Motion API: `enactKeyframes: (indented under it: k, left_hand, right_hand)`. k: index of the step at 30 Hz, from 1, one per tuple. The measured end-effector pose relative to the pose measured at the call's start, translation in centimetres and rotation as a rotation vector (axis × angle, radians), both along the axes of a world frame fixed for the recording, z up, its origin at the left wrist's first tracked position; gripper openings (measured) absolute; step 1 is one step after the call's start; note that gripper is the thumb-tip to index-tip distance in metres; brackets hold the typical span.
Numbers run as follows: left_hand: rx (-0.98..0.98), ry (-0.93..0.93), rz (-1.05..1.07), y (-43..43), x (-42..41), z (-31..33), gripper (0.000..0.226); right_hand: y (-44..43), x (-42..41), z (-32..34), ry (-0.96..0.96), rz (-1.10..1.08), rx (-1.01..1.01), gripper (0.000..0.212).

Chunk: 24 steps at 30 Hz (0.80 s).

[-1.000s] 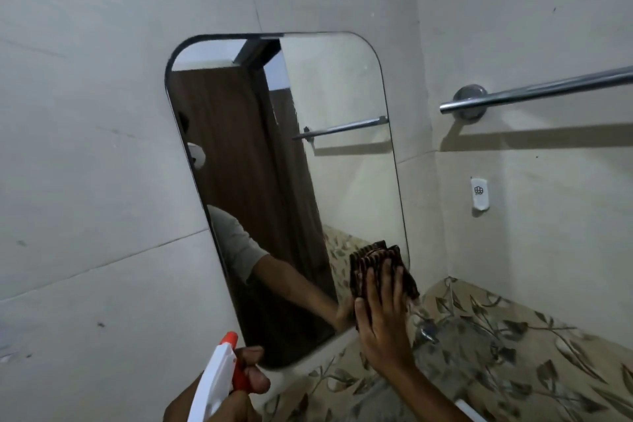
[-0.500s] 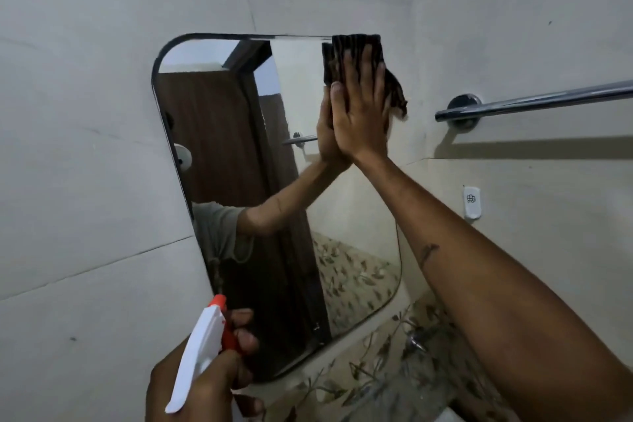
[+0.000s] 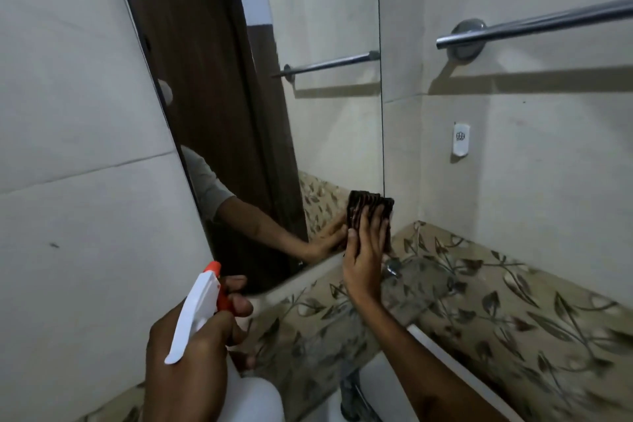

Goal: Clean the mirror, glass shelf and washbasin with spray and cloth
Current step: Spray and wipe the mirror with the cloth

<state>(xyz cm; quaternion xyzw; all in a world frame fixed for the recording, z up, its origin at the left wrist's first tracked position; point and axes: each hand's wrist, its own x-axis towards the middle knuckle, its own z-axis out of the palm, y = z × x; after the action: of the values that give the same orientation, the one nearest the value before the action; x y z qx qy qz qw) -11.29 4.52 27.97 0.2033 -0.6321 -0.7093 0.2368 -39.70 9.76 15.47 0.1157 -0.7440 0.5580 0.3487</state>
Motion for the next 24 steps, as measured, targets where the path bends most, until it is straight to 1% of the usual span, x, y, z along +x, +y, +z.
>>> enactKeyframes:
  k: [1,3,4,7,9,11,15,18,19,21,22,24]
  left_hand:
    - [-0.017,0.039,0.09,-1.9,0.2,1.7,0.068]
    - [-0.082,0.021,0.175,-3.5,1.1,0.6,0.068]
    - [-0.121,0.037,0.181,-3.5,1.8,0.0,0.068]
    - [-0.113,0.05,0.143,-2.9,3.4,-0.6,0.072]
    - [-0.114,0.032,0.183,-3.3,4.3,-0.9,0.078]
    - [-0.122,0.037,0.168,-3.2,5.2,-1.2,0.077]
    - [-0.142,0.035,0.162,-4.1,6.4,-2.5,0.064]
    - [-0.177,0.014,0.194,-4.6,7.7,-2.7,0.06]
    - [-0.187,0.011,0.213,-4.8,8.3,-2.7,0.055]
    - [-0.21,-0.019,0.233,-5.3,9.6,-2.5,0.043]
    - [-0.208,-0.027,0.248,-5.7,10.1,-2.6,0.045]
    - [-0.172,-0.014,0.27,-6.4,11.2,-2.9,0.056]
  right_hand:
    - [-0.1,0.3,-1.1,-0.002,0.024,0.004,0.054]
    - [0.7,0.6,-1.0,-0.014,0.029,0.006,0.053]
    - [1.0,0.6,-0.6,-0.037,0.046,-0.003,0.052]
    - [1.5,1.5,-0.4,-0.128,0.141,-0.054,0.051]
    - [1.1,3.4,-0.6,-0.141,0.185,-0.048,0.051]
    - [-0.1,6.3,-1.0,-0.162,0.241,-0.015,0.051]
    - [-4.9,15.2,-2.4,-0.125,0.455,0.115,0.052]
    - [-9.0,21.4,-3.6,-0.08,0.715,0.222,0.072]
    - [-10.1,22.8,-3.9,-0.062,0.806,0.225,0.07]
    - [-11.6,25.0,-3.7,-0.087,0.907,0.163,0.058]
    - [-11.8,25.7,-3.4,-0.157,0.92,0.097,0.054]
    - [-11.5,27.3,-2.6,-0.289,0.887,-0.042,0.051]
